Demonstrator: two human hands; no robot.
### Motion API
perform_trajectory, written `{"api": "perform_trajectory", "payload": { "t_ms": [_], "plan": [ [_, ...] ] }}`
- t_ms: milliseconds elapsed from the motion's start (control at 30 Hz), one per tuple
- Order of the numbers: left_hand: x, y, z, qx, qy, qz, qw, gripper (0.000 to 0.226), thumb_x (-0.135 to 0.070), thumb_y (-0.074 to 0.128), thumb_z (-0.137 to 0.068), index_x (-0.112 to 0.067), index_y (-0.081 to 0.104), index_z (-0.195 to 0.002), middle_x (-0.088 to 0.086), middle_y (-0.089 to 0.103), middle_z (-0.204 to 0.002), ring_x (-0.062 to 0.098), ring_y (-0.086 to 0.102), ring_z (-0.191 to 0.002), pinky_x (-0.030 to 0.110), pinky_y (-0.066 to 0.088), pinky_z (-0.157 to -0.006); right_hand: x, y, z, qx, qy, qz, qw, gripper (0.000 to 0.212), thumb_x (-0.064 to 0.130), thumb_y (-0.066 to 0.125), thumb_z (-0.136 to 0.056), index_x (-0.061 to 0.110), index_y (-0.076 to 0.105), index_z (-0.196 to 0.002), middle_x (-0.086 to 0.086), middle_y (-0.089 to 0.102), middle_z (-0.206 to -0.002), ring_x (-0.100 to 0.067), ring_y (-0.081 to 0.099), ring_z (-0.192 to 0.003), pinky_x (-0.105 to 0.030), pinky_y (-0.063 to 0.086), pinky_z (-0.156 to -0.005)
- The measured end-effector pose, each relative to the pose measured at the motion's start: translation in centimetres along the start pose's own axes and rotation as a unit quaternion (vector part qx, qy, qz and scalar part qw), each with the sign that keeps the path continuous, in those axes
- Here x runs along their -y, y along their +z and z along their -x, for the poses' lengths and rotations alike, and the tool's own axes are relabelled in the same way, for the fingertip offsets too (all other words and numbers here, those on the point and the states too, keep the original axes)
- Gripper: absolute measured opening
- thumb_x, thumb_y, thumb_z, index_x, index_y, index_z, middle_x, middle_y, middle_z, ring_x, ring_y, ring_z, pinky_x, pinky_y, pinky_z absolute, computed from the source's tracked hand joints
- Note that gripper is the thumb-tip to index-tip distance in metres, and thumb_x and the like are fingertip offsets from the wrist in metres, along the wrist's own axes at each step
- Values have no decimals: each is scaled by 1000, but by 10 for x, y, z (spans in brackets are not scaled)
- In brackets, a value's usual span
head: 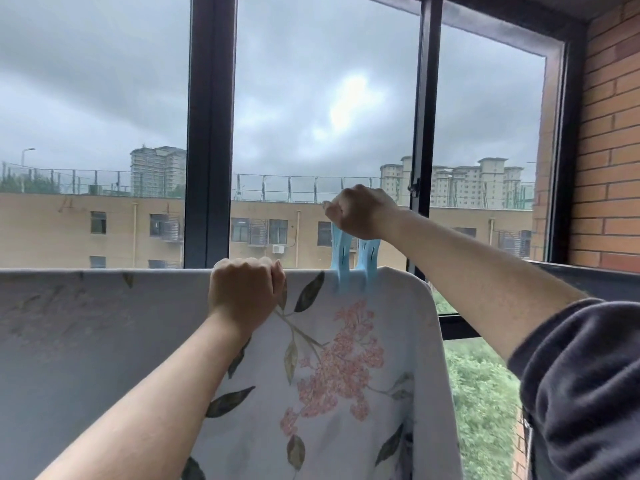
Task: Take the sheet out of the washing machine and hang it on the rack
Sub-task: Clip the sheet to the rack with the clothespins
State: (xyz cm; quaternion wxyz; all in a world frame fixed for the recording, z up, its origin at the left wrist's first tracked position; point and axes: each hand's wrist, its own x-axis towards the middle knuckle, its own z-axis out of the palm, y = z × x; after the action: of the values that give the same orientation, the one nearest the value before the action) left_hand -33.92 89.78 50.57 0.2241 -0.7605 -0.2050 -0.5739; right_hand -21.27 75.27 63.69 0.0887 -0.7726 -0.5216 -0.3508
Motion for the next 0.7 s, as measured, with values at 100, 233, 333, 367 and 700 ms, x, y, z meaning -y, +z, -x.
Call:
{"api": "perform_trajectory", "payload": {
  "t_ms": [100,233,333,367,700],
  "plan": [
    [1,-1,-1,1,-2,6,1000,56,-33,27,-91,-13,54,-46,2,46,-38,17,34,-33,21,32,-47,-2,0,-2,27,4,-26,999,52,46,27,-99,16,40,-59,0,43,-56,-16,41,-52,-29,38,-61],
    [1,-2,-1,3,2,9,1000,54,-33,28,-90,-13,55,-46,2,48,-38,19,40,-32,22,34,-47,-11,3,5,-4,30,-175,984,57,50,21,-100,7,58,-97,-11,63,-90,-23,58,-82,-33,45,-80],
    [3,-3,-2,-5,-4,7,1000,54,-32,28,-90,-13,53,-46,2,46,-38,16,29,-35,21,29,-48,-24,21,26,-99,137,-321,932,52,41,19,-102,10,52,-128,-9,60,-125,-22,56,-109,-29,40,-88],
    [3,-3,-1,-7,-5,7,1000,54,-32,28,-90,-13,53,-46,2,45,-38,15,27,-36,21,27,-49,-27,32,38,-101,183,-334,919,51,36,18,-103,8,54,-125,-10,60,-123,-20,58,-102,-26,40,-82],
    [6,-6,-4,38,6,-5,999,54,-29,36,-94,-13,53,-45,-3,35,-40,16,35,-34,19,32,-46,-37,88,88,-97,320,-150,930,49,31,28,-100,2,63,-79,-23,66,-93,-26,51,-76,-30,33,-69]
  ]
}}
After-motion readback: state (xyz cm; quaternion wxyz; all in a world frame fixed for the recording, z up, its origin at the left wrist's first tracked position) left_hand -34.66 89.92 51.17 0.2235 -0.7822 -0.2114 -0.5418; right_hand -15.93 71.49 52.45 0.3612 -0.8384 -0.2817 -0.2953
